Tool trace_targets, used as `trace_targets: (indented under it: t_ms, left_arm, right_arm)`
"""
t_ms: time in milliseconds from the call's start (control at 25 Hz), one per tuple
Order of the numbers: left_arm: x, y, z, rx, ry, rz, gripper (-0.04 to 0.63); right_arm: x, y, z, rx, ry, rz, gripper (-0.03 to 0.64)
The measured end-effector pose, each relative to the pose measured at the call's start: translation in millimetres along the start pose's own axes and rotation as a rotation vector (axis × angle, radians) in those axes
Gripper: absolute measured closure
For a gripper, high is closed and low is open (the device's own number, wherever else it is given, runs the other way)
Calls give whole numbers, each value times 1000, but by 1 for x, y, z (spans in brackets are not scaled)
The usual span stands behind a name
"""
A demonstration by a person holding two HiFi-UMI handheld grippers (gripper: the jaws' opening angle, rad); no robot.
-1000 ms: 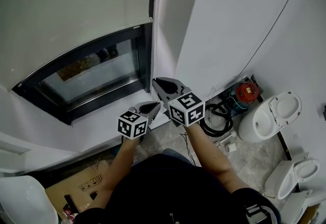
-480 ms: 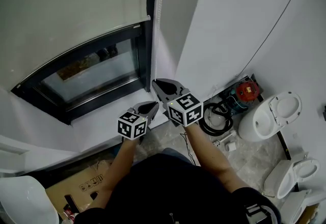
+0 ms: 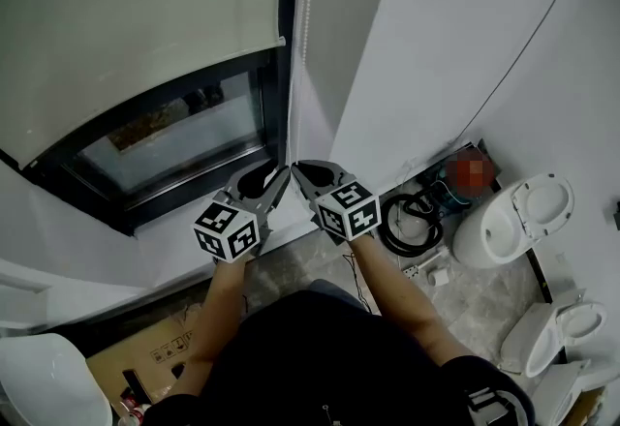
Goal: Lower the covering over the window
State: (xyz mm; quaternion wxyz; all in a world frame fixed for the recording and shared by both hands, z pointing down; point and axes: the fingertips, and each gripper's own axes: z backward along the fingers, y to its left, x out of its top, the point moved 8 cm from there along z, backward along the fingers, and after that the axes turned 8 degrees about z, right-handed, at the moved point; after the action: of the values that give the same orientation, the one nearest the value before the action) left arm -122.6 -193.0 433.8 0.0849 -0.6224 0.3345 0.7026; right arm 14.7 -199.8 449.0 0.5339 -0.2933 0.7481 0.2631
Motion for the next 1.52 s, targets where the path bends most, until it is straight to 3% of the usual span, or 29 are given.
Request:
trace_targets:
  t_ms: [160,320,600,720,800,1080,1200,1520]
  left_arm:
    - [34,-12,-7,-42,-49,-70,500]
    - [54,-20,-22,-71,-43,-131,500]
    - [69,-24,-43,-46,-4,-195,502]
    - [73,-24,-47,-27,14,-215,538]
    - [73,-24,-46,-31,19,-212,579]
    - [53,-15,-46,-32,96,-193,583]
    - [41,-13,-42,-38,112,-160,583]
    - [17,-2,-39,-41,154,-79,584]
  right_arm:
    - [1,6,-2,13,-2,6,604]
    - [1,8,-3,20,4,22,604]
    - [1,7,-2,25,12,33,604]
    - [2,8,-3,28,15,40,604]
    - [2,8,-2,29,16,42,604]
    - [-16,9,-9,24,113,121,604]
    - [-28,10,-8,32,132,77,604]
    - [-45,18,-13,60,211,78,604]
